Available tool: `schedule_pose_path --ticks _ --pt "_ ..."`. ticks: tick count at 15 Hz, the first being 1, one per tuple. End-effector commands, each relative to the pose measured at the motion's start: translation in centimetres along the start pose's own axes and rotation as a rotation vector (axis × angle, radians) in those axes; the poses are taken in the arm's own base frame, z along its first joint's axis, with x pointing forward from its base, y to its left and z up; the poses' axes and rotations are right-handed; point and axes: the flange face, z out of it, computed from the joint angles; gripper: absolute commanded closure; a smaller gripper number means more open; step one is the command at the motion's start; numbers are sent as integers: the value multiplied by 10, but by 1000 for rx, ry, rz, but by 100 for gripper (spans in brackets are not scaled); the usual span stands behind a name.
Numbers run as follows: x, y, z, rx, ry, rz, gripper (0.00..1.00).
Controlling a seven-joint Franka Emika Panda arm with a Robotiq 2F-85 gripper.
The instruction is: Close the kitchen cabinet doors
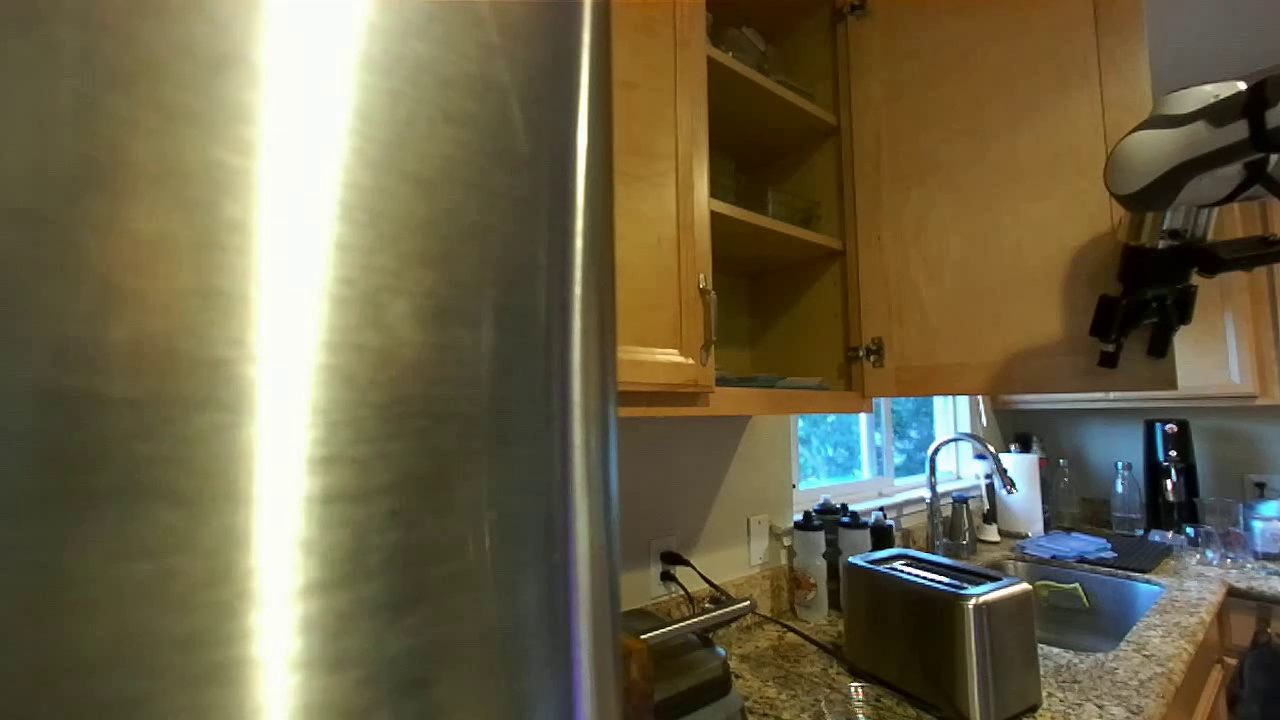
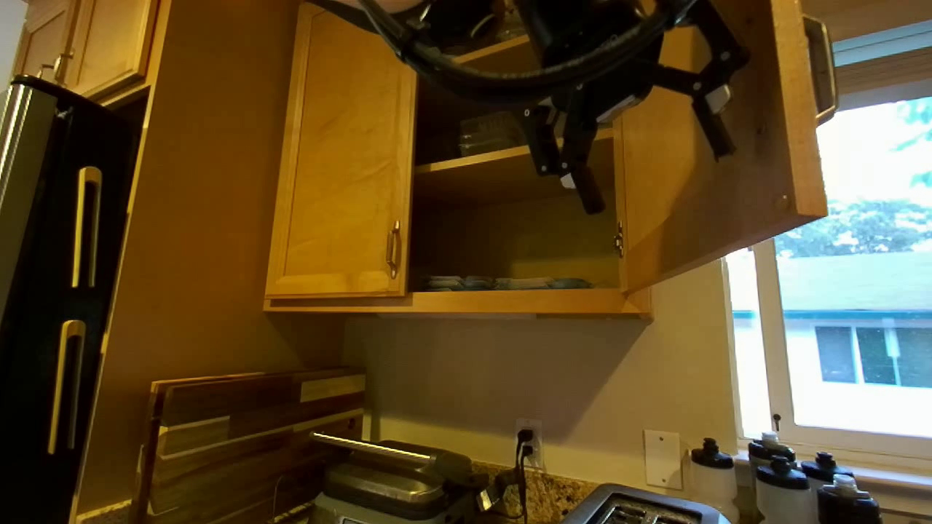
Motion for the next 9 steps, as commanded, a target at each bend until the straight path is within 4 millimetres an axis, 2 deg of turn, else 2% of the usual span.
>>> schedule_pose_path --ticks 1,5,9 --pt "1 0 -1 1 0 0 0" --pt "0 1 -2 1 3 1 0" --pt "-9 1 -13 -38 17 -17 0"
